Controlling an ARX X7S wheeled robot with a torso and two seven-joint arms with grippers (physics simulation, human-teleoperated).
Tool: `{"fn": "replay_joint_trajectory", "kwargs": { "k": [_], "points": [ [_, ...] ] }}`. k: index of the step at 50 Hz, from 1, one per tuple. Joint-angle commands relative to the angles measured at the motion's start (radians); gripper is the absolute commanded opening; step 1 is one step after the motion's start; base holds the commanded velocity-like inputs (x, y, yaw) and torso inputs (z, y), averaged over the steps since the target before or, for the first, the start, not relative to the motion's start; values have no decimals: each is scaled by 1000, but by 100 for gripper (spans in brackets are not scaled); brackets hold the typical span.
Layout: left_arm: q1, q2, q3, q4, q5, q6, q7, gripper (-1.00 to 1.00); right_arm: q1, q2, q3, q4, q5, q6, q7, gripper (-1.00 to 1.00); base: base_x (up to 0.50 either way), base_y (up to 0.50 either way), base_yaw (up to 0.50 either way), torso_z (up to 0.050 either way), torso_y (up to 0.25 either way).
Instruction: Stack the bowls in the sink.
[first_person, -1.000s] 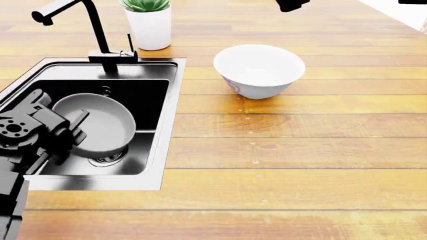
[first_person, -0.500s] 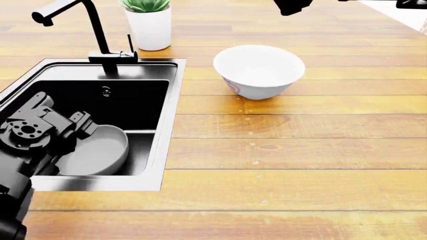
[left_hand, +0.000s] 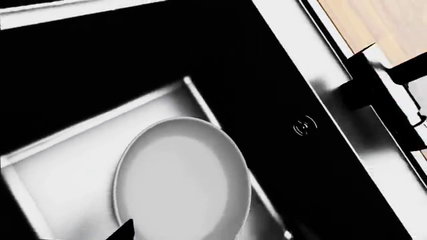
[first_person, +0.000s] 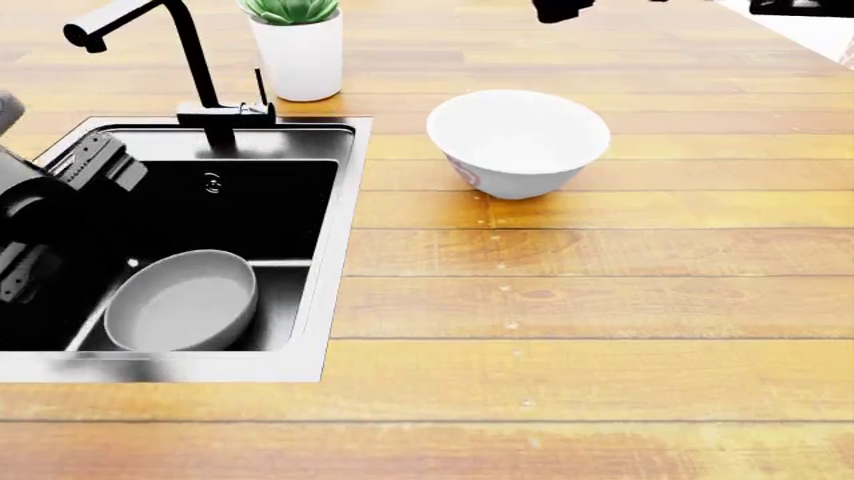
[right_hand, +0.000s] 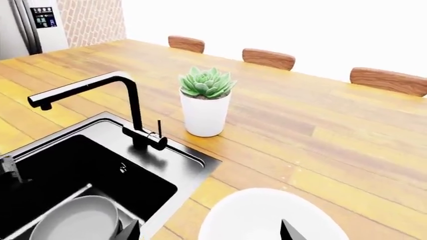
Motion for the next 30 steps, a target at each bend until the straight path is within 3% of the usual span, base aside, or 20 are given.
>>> {"fn": "replay_joint_trajectory", "kwargs": {
  "k": [1,12,16,23,30],
  "points": [
    [-131,-99,-34,261,-26,-63,-40,100,-23,-74,-21,153,-49,-50,14,100,0,0,0,0,0],
    [-229,-104,-87,412,-76,-166,-10,100,17,-348,-83,801,-210,-257,-49,100,0,0,0,0,0],
    [-255,-87,-104,431,-95,-191,13,100,-6,-338,6,803,-244,-260,72,100,0,0,0,0,0],
    [-283,-46,-121,460,-129,-219,28,100,-47,-327,329,803,-465,-228,263,100,0,0,0,0,0],
    [-296,-36,-132,491,-144,-227,28,100,-72,-341,777,803,-865,-106,270,100,0,0,0,0,0]
  ]
}}
